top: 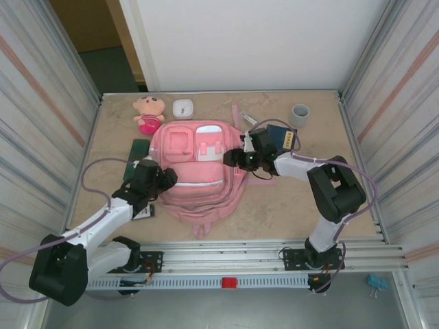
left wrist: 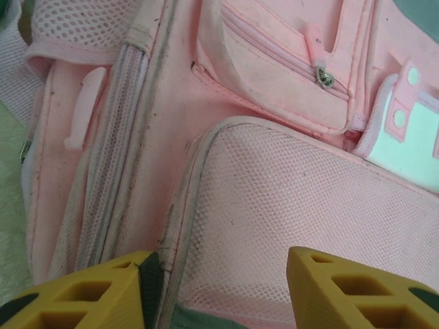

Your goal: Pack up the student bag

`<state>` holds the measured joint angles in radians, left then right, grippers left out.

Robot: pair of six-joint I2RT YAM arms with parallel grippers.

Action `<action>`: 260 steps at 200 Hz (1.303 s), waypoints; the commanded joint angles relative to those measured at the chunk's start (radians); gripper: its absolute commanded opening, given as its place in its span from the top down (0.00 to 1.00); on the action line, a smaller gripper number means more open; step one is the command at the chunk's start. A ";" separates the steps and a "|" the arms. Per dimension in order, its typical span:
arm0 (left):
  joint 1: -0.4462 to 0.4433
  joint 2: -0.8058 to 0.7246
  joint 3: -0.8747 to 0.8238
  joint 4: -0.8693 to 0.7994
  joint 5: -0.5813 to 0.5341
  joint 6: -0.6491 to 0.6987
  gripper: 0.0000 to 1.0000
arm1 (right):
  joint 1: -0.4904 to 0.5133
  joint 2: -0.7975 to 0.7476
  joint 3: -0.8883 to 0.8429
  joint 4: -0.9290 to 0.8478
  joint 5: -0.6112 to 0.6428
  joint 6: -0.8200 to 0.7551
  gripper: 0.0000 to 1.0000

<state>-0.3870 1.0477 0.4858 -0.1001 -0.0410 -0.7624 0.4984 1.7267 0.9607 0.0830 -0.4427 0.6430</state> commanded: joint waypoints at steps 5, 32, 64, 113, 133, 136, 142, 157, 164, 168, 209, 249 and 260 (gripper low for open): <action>-0.004 -0.020 0.084 -0.012 0.041 0.051 0.47 | -0.063 -0.135 0.040 -0.089 -0.007 -0.059 0.36; -0.021 -0.013 0.118 -0.019 0.041 0.065 0.46 | -0.194 -0.141 0.086 -0.246 0.037 -0.083 0.35; -0.026 0.003 0.135 -0.018 0.045 0.071 0.46 | -0.329 -0.044 0.149 -0.314 0.084 -0.080 0.35; -0.025 0.021 0.142 -0.015 0.042 0.078 0.45 | -0.381 0.146 0.223 -0.346 0.063 -0.108 0.36; -0.026 0.030 0.141 -0.011 0.039 0.078 0.45 | -0.384 0.149 0.158 -0.328 0.068 -0.093 0.37; -0.026 0.032 0.142 -0.012 0.038 0.078 0.45 | -0.384 0.144 0.144 -0.323 0.068 -0.089 0.37; -0.026 0.034 0.141 -0.009 0.039 0.080 0.45 | -0.383 0.127 0.114 -0.318 0.070 -0.084 0.38; -0.026 0.044 0.144 -0.009 0.042 0.084 0.45 | -0.378 0.075 0.048 -0.317 0.076 -0.073 0.38; -0.026 0.050 0.145 -0.006 0.044 0.084 0.45 | -0.375 0.047 0.021 -0.318 0.080 -0.068 0.38; -0.026 0.053 0.148 -0.006 0.044 0.084 0.45 | -0.374 0.032 0.000 -0.316 0.078 -0.066 0.38; -0.047 0.070 0.153 0.011 0.045 0.078 0.45 | -0.340 -0.130 -0.145 -0.365 0.119 -0.044 0.38; -0.085 0.074 0.165 0.032 0.069 0.080 0.45 | -0.247 -0.366 -0.287 -0.448 0.174 0.027 0.38; -0.101 0.080 0.174 0.045 0.088 0.080 0.46 | -0.238 -0.447 -0.320 -0.471 0.174 0.048 0.38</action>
<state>-0.4618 1.1175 0.6144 -0.1005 0.0093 -0.6994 0.2337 1.4227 0.6956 -0.2886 -0.3088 0.6216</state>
